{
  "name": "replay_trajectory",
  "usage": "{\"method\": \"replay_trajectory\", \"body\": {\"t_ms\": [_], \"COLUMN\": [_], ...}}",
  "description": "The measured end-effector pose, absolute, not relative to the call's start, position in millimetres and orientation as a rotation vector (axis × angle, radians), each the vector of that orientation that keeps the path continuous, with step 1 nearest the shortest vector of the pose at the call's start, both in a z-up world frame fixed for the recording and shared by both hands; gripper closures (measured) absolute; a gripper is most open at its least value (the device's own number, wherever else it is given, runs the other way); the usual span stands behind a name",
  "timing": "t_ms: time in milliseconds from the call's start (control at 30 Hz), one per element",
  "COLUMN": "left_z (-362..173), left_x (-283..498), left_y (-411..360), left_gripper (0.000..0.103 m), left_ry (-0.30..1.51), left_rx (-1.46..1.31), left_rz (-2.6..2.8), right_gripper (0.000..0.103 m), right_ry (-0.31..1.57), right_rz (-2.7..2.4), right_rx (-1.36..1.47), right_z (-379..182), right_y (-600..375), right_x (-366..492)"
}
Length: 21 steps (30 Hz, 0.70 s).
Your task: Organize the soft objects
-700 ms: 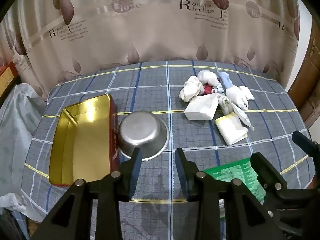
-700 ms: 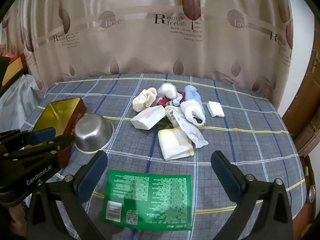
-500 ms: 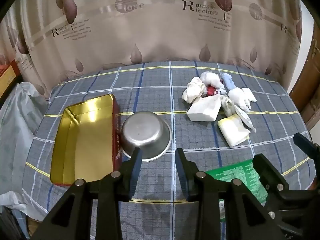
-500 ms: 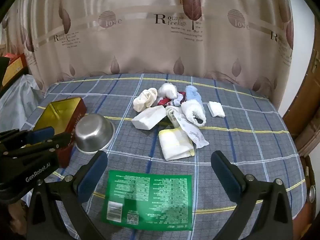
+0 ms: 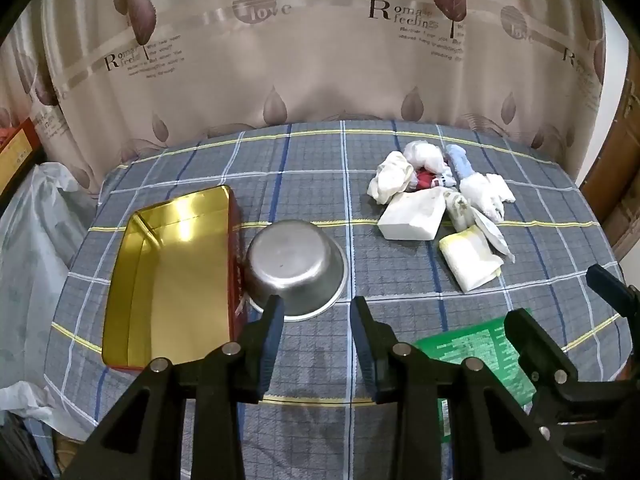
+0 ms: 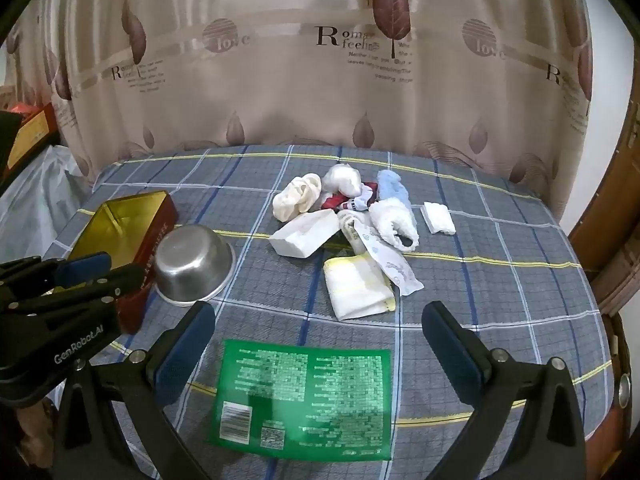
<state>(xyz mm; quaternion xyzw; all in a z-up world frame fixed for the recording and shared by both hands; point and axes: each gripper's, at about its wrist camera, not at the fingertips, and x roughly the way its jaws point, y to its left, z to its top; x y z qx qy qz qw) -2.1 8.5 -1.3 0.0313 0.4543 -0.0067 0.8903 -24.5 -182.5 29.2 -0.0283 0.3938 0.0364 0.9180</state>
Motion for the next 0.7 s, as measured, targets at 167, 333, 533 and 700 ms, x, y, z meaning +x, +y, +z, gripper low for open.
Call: {"method": "replay_trajectory", "body": {"t_ms": [167,333,533,700], "left_z": [-2.7,-5.3,-6.7,-9.2], "left_x": [-1.5,-1.0,0.3,-0.2], "left_y": [10.1,11.7,12.2,12.9], "left_gripper": [0.068,0.068,0.068,0.068], "left_ry": [0.949,0.955,0.961,0.966], "left_rx": [0.062,0.06,0.056,0.055], "left_rz": [-0.019,-0.017,-0.02,-0.016], "right_gripper": [0.0,0.0,0.0,0.0], "right_ry": [0.809,0.816,0.819,0.823], "right_rz": [0.077,0.078,0.081,0.082], "right_rx": [-0.056,-0.058,-0.058,-0.061], "right_z": [28.5,25.4,24.8,24.1], "right_y": [-182.0,-180.6,-179.4,-178.1], "right_x": [-24.1,-23.7,-23.1,-22.9]}}
